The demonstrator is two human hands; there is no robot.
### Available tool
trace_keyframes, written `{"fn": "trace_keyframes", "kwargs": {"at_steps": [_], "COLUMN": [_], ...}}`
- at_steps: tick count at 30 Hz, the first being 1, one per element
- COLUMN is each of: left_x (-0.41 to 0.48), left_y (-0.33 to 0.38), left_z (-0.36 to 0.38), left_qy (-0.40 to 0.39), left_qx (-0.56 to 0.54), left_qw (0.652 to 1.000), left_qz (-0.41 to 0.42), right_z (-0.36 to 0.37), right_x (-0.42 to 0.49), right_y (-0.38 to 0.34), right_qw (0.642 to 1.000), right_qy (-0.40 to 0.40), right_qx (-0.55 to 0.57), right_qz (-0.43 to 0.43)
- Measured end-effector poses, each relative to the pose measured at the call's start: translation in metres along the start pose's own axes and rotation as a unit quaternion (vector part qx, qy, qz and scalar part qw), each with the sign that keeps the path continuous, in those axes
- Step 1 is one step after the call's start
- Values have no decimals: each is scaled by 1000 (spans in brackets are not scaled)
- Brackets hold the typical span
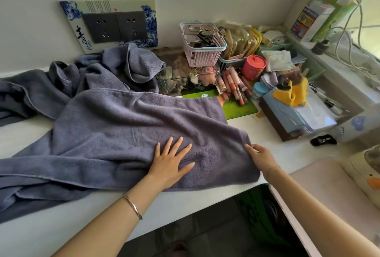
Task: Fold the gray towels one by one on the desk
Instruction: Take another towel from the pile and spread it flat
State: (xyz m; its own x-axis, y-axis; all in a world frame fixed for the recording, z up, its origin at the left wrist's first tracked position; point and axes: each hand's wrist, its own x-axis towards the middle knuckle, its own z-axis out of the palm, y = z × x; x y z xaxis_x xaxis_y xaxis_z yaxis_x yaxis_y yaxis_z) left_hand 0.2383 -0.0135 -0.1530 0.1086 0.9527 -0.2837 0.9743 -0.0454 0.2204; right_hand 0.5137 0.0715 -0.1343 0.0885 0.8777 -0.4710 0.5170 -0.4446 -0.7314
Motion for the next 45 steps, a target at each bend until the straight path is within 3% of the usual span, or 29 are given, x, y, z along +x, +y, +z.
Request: {"fn": "trace_keyframes", "kwargs": {"at_steps": [3,7,12,17,20,22,24,26,28,30,32,36,40,45], "left_x": [-8,-21,14,37,41,42,49,61,70,67,59,24,-32,-104], "left_y": [11,28,17,4,3,3,4,5,6,0,-13,-61,-128,-213], "left_z": [-5,-16,-36,-17,-8,-4,-3,-8,-17,-25,-29,-35,-36,-41], "left_qy": [8,-3,115,-6,-8,-3,4,3,10,35,87,161,209,169], "left_qx": [14,43,-2,-8,-5,8,18,7,-35,-83,-102,-96,-63,-33], "left_qw": [1000,999,993,999,999,999,999,1000,999,996,991,982,970,960], "left_qz": [4,33,11,-45,-49,-46,-41,-27,-4,6,1,-32,-105,-221], "right_z": [-12,-27,-12,21,31,29,21,12,8,12,17,59,138,234], "right_x": [0,3,17,41,44,40,36,40,54,64,63,31,-20,-84], "right_y": [6,9,-26,-64,-76,-76,-75,-74,-68,-59,-54,-68,-90,-107], "right_qw": [998,992,987,995,993,978,938,913,931,948,944,918,897,852], "right_qy": [39,24,74,26,-13,37,144,232,246,229,226,190,59,-101], "right_qx": [-42,-121,-132,-96,-95,-60,-49,-74,-96,-131,-163,-207,-174,-137], "right_qz": [-29,-24,-48,-15,-62,-196,-310,-327,-252,-176,-176,-279,-403,-495]}}
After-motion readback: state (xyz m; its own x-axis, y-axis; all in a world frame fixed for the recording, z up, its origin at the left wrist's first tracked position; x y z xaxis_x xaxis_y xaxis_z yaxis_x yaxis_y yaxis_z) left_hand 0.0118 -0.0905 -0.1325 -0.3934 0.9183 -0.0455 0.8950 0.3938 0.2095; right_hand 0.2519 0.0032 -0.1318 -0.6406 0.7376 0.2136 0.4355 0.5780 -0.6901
